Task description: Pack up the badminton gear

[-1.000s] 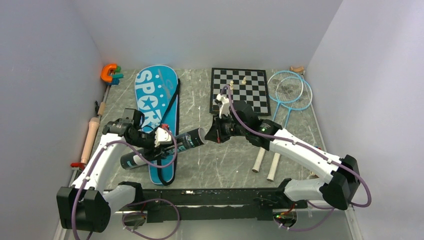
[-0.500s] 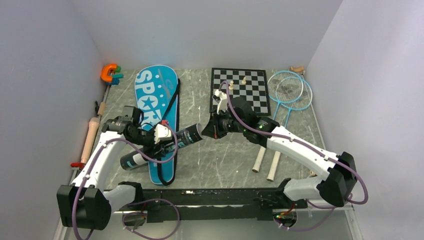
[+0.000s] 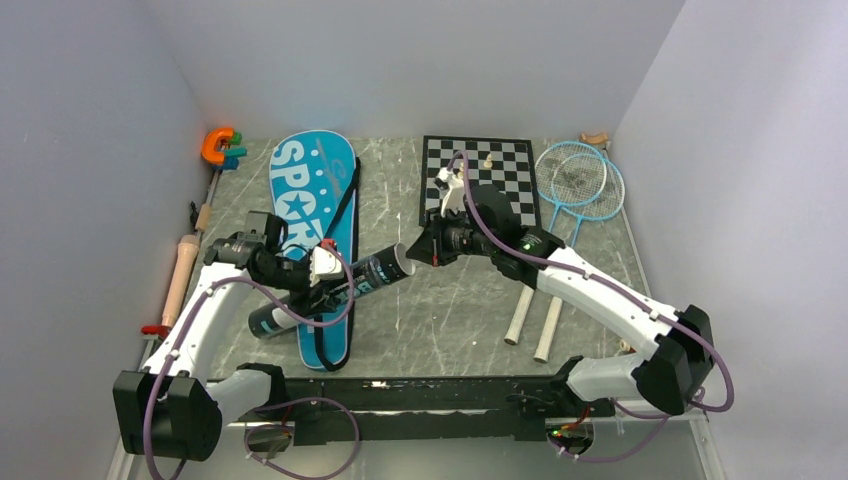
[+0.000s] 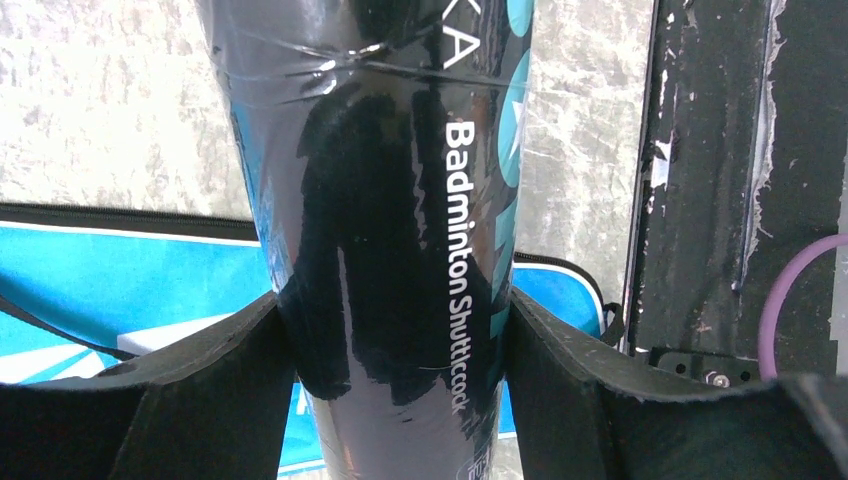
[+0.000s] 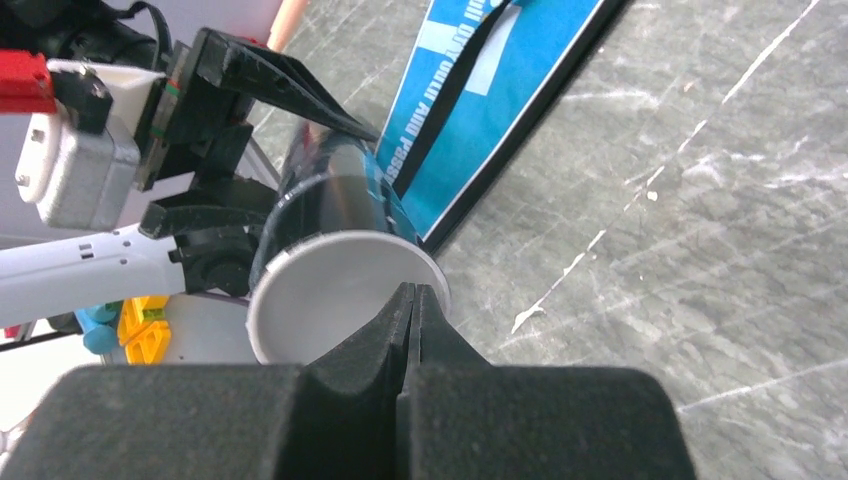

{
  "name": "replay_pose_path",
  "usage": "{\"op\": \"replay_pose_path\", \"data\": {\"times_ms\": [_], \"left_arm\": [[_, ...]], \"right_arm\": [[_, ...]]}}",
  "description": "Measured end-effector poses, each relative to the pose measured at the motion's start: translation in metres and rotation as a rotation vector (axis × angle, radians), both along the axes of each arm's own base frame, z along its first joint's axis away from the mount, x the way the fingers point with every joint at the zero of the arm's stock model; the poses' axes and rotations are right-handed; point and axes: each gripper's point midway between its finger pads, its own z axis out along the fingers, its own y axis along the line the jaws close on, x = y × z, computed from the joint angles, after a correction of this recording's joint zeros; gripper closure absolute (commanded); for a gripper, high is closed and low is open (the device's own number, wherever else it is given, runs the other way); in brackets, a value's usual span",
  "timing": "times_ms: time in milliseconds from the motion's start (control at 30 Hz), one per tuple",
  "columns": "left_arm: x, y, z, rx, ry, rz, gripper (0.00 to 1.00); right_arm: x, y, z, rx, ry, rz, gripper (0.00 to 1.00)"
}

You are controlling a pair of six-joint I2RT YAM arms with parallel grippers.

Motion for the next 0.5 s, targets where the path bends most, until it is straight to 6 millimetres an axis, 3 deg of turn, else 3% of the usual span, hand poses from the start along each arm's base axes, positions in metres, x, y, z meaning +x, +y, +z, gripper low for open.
{"op": "replay_pose_path", "data": {"times_ms": [233,267,433,500], "left_arm": [[-0.001,0.007,-0.005,0.039,0.013,0.018,1.00],[-0.001,0.007,-0.005,0.040,0.014,0.021,1.00],[0.015,0.007,-0.001,0.018,0.007,0.097,0.98],[0.030,0.019,-0.001,0.006,0.032,0.195,0.98]], "right_arm": [[0.009,0.015,0.004,0.027,0.000,0.020,1.00],[0.009,0.015,0.004,0.027,-0.001,0.020,0.96],[0.020,0.007,0.020,0.017,-0.025,-0.010,0.48],[0.032,-0.003,0.031,0.024,-0.048,-0.051,0.40]]}}
